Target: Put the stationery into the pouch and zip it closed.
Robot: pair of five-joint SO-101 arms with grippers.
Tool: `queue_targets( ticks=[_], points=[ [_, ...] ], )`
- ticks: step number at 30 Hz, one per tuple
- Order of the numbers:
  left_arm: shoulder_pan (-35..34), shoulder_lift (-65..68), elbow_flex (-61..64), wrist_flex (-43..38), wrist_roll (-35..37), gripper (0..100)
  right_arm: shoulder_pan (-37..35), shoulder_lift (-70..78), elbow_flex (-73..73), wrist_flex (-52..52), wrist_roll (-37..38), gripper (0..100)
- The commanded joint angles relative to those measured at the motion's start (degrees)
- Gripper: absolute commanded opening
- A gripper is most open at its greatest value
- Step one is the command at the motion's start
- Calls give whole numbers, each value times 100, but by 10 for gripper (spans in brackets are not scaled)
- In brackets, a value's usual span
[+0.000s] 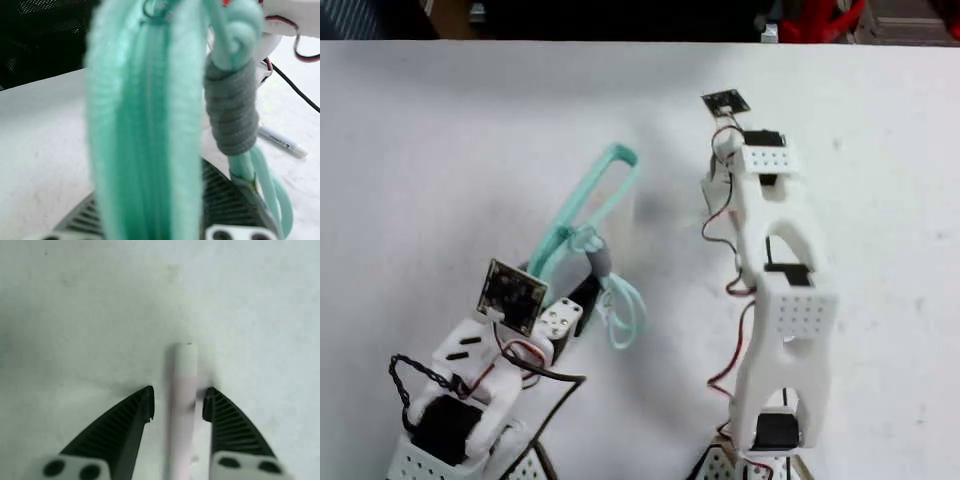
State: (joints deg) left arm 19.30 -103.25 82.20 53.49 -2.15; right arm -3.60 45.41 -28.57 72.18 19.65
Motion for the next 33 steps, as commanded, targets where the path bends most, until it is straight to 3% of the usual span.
queue_targets(
  ticks=[1, 3, 5, 21, 33],
  points=[
    [4, 66, -26, -158, -35, 161, 119, 778, -1389, 585, 70, 96],
    [4, 66, -26, -158, -35, 161, 127, 1174, -2022, 936, 70, 5],
    [4, 66, -26, -149, -35, 161, 119, 1525, -2611, 1253, 70, 39],
    [4, 66, -18, -149, -35, 161, 171, 3046, -5433, 2580, 9, 17],
    [13, 66, -18, -149, -9, 159, 171, 3257, -5793, 2624, 0, 17]
  ],
)
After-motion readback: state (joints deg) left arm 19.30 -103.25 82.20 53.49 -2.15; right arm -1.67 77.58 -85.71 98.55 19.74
